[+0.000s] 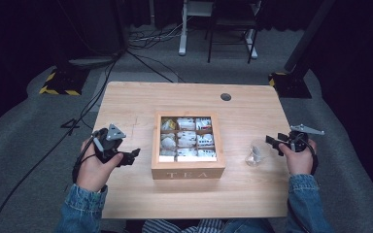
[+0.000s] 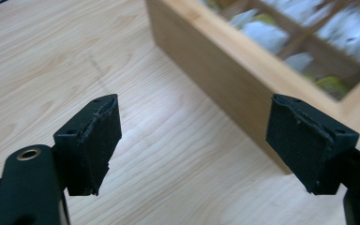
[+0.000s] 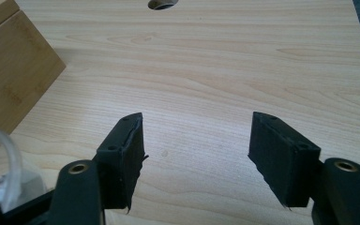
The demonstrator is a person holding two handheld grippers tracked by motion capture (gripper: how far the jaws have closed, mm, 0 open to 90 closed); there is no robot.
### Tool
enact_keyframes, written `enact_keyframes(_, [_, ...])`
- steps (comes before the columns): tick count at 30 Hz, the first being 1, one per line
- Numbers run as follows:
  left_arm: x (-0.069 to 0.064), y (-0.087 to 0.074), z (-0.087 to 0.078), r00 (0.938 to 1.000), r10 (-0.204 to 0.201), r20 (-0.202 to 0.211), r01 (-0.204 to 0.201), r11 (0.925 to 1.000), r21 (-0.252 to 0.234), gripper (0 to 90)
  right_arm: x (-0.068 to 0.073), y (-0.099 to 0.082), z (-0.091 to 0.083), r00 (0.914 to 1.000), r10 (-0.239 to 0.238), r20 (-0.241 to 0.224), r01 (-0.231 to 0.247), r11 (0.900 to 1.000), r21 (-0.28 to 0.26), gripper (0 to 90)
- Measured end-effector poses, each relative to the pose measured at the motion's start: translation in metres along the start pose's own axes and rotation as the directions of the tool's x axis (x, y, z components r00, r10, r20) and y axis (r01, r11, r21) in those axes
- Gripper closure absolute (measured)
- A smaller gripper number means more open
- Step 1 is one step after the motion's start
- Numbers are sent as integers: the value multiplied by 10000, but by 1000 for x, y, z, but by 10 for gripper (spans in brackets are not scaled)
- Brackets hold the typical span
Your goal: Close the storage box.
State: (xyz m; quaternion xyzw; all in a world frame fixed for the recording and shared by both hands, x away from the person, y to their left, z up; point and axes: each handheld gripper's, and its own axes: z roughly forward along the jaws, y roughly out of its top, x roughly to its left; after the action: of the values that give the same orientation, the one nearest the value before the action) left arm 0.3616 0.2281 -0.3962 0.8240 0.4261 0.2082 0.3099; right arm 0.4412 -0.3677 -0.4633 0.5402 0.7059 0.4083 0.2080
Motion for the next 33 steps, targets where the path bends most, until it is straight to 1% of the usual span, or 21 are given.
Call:
enact_keyframes(2, [5,-4,5,9998,-140,-168,141,9999,64,189,-1,-1,1,10000,-59,65,59,10000,46,367])
enact_keyframes(6, [17,-10,12,9984,-498,-284,498,9988,-19,187,-4,-4,3,9998,-155,118,154,9998,137,367])
enact_keyframes(9, [22,-13,17,9964,-792,-314,790,9968,-74,185,-7,-8,4,9998,-128,162,124,9997,224,366])
enact_keyframes(11, [25,-16,22,9957,-841,-378,840,9965,-33,186,-9,-10,5,9992,-299,266,288,9988,402,361])
enact_keyframes(12, [27,-17,24,9952,-877,-427,880,9961,64,186,-10,-11,5,9993,-244,285,232,9989,419,360])
enact_keyframes(15, [33,-23,31,9928,-1051,-567,1062,9942,153,186,-12,-14,7,9993,-250,276,238,9988,437,358])
enact_keyframes(19, [41,-32,41,9885,-1333,-717,1343,9909,99,188,-14,-18,10,9992,-284,280,268,9981,550,347])
enact_keyframes(20, [42,-34,44,9869,-1426,-760,1437,9896,94,190,-14,-19,11,9992,-284,276,267,9979,598,345])
enact_keyframes(21, [44,-36,46,9860,-1474,-785,1491,9887,166,192,-14,-20,12,9989,-396,250,381,9975,591,343])
enact_keyframes(22, [45,-38,49,9843,-1582,-785,1602,9869,198,193,-14,-20,13,9991,-324,260,306,9975,640,340])
enact_keyframes(23, [45,-40,52,9827,-1671,-797,1692,9854,203,194,-14,-21,14,9987,-440,257,424,9972,612,339])
enact_keyframes(24, [46,-42,54,9816,-1739,-785,1760,9842,207,196,-14,-21,15,9987,-446,247,429,9970,648,335])
enact_keyframes(28, [49,-49,63,9753,-2076,-756,2087,9780,67,200,-15,-24,19,9982,-555,231,536,9957,761,324])
enact_keyframes(30, [50,-52,67,9738,-2108,-852,2115,9774,-7,200,-15,-26,20,9982,-545,254,523,9954,797,315])
enact_keyframes(33, [51,-56,72,9732,-2037,-1064,2041,9789,-70,202,-16,-28,22,9977,-632,262,608,9945,847,305])
